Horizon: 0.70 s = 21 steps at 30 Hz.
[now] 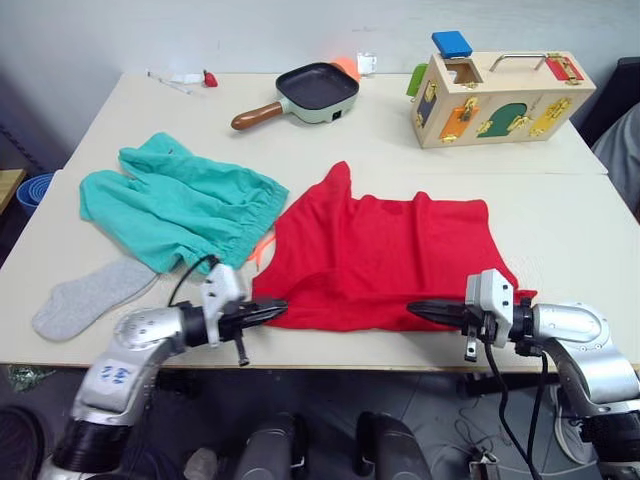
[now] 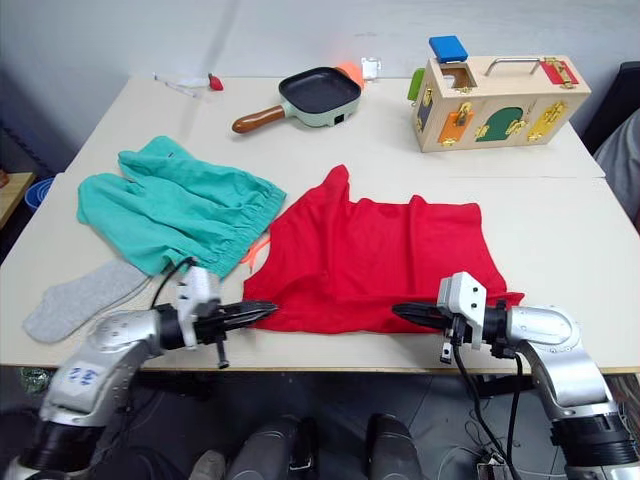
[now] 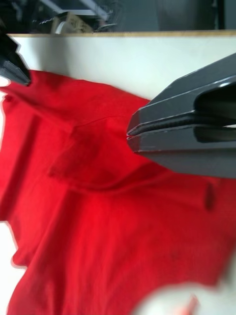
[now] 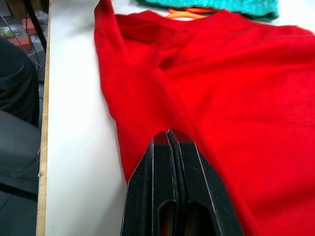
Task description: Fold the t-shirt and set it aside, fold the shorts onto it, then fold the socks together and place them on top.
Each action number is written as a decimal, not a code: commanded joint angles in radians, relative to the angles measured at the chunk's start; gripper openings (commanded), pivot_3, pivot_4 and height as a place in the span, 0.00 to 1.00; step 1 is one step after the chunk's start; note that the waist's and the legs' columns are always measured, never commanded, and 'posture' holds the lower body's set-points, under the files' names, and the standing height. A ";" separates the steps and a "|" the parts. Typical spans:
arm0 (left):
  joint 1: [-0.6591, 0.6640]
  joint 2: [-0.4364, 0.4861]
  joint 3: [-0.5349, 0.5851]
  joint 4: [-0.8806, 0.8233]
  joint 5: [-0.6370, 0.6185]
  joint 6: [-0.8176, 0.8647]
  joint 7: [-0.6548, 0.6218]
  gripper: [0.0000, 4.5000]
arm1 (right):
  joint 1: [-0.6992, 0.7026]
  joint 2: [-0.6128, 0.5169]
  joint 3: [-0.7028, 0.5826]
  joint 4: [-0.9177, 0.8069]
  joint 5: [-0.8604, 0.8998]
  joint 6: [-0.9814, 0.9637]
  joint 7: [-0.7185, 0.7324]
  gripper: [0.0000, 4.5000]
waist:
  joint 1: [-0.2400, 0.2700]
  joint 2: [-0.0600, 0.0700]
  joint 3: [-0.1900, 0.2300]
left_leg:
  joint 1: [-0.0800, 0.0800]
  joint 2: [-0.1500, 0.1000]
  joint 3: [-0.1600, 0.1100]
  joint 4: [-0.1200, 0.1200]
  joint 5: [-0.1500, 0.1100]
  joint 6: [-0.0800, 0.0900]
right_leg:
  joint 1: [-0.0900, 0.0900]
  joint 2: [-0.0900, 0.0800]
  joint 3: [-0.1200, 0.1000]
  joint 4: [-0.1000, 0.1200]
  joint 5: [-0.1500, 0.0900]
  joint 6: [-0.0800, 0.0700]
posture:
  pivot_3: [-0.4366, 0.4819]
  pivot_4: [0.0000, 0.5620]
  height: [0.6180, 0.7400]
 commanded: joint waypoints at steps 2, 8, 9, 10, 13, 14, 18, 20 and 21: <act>-0.043 -0.024 -0.072 0.030 0.041 0.013 0.004 0.01 | 0.021 -0.014 -0.006 0.005 -0.017 -0.017 0.003 0.00 | 0.001 0.000 0.000 | 0.000 0.000 0.000 0.000 0.000 0.000 | -0.001 0.000 0.000 0.000 0.000 0.000 | 0.48 0.27 1.00; -0.073 -0.018 -0.074 0.099 0.152 0.012 0.107 0.01 | 0.039 -0.020 -0.005 0.005 -0.029 -0.019 0.010 0.00 | -0.004 -0.001 0.000 | 0.000 0.001 0.001 -0.001 0.000 0.000 | -0.001 0.001 0.000 0.000 0.000 0.000 | 0.48 0.27 1.00; -0.071 0.001 -0.068 0.100 0.169 0.007 0.110 0.01 | 0.042 -0.020 -0.005 0.004 -0.032 -0.019 0.009 0.00 | -0.004 -0.001 0.000 | 0.000 0.001 0.001 -0.001 0.000 0.000 | 0.000 0.001 0.000 0.000 0.000 0.000 | 0.48 0.27 1.00; -0.067 0.025 -0.063 0.101 0.185 -0.005 0.105 0.01 | 0.045 -0.020 -0.007 0.004 -0.034 -0.018 0.007 0.00 | -0.006 -0.001 0.000 | 0.000 0.001 0.001 -0.001 0.000 0.000 | 0.000 0.001 0.000 0.000 0.000 0.000 | 0.48 0.27 1.00; -0.059 0.095 -0.052 0.115 0.228 -0.056 0.091 0.01 | 0.053 -0.021 -0.010 0.004 -0.044 -0.019 0.000 0.00 | -0.016 -0.001 -0.001 | 0.001 0.002 0.001 -0.001 0.000 0.000 | 0.000 0.001 0.000 0.001 0.000 0.000 | 0.48 0.27 1.00; -0.061 0.112 -0.046 0.127 0.241 -0.083 0.096 0.01 | 0.055 -0.020 -0.012 0.006 -0.047 -0.019 -0.004 0.00 | -0.020 -0.001 -0.001 | 0.001 0.002 0.000 -0.001 0.000 -0.001 | -0.001 0.001 0.000 0.000 0.000 0.000 | 0.48 0.27 1.00; -0.098 0.106 0.011 0.193 0.249 -0.164 0.152 0.01 | 0.064 -0.017 -0.021 0.013 -0.058 -0.023 -0.023 0.00 | -0.022 0.000 -0.001 | 0.001 0.002 0.001 -0.002 0.000 -0.001 | -0.001 0.001 0.000 0.001 0.000 0.000 | 0.48 0.27 1.00; -0.119 0.097 0.026 0.228 0.248 -0.214 0.157 0.01 | 0.069 -0.013 -0.028 0.016 -0.063 -0.028 -0.038 0.00 | -0.021 -0.001 -0.001 | 0.001 0.002 0.000 -0.002 0.000 -0.001 | -0.001 0.001 0.000 0.001 0.000 0.000 | 0.48 0.27 1.00; -0.128 0.084 0.038 0.243 0.226 -0.230 0.150 0.01 | 0.071 -0.011 -0.031 0.019 -0.064 -0.032 -0.046 0.00 | -0.020 -0.001 -0.001 | 0.001 0.002 0.000 -0.002 0.000 -0.001 | -0.001 0.001 0.000 0.000 0.000 0.000 | 0.48 0.27 1.00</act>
